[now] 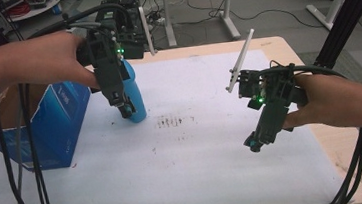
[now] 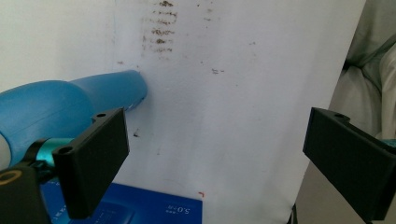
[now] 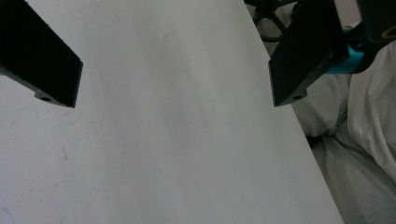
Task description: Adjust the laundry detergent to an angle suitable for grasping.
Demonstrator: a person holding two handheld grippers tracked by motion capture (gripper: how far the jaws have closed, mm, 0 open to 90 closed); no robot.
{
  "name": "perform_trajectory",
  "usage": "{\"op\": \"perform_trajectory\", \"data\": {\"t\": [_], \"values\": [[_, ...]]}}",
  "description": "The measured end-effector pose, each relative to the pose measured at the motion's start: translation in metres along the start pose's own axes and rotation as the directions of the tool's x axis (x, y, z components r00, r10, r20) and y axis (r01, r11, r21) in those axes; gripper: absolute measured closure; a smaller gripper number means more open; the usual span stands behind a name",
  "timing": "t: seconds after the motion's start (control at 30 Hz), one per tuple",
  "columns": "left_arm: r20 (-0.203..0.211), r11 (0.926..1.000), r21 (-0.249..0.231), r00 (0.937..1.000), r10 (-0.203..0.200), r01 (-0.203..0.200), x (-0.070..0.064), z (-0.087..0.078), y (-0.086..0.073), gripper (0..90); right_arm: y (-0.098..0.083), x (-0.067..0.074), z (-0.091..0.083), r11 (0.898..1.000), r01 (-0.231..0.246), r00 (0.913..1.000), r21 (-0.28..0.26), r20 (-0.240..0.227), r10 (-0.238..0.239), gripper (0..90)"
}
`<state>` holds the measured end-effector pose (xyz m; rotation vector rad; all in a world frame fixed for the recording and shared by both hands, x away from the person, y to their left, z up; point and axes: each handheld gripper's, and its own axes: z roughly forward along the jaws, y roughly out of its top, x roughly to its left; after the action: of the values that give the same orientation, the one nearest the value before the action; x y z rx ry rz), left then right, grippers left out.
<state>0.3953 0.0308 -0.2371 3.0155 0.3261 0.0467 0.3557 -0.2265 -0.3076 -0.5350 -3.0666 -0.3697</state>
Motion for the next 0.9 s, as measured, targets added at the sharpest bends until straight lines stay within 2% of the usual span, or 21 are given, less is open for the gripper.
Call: {"op": "perform_trajectory", "data": {"t": [0.37,0.5,0.63,0.7,0.77,0.9], "values": [[-0.003,1.0000,-0.004,1.0000,-0.004,0.004,-0.002,-0.002,-0.003,7.0,0.002,0.001,0.000,1.000,-0.004,1.0000,-0.005,0.005,0.004,1.9],[-0.004,1.0000,-0.003,1.0000,-0.007,0.007,-0.003,-0.003,-0.004,7.0,0.002,0.003,0.000,0.999,-0.005,1.0000,-0.032,0.007,0.005,1.9],[-0.007,1.0000,-0.007,1.0000,-0.003,0.003,-0.004,-0.004,-0.006,7.0,-0.002,0.005,-0.002,0.997,-0.036,0.9991,-0.075,0.019,0.037,1.9],[-0.005,0.9999,-0.006,1.0000,-0.008,0.008,-0.004,-0.004,-0.006,7.0,-0.005,0.006,-0.002,0.991,-0.063,0.9976,-0.118,0.022,0.066,1.9],[-0.005,1.0000,-0.005,1.0000,-0.006,0.006,-0.003,-0.003,-0.006,7.0,-0.009,0.007,-0.002,0.981,-0.085,0.9954,-0.174,0.030,0.091,1.9],[0.001,1.0000,-0.009,1.0000,-0.004,0.004,-0.004,-0.002,-0.006,7.0,-0.018,0.008,0.006,0.944,-0.139,0.9868,-0.298,0.038,0.158,1.9]]}}
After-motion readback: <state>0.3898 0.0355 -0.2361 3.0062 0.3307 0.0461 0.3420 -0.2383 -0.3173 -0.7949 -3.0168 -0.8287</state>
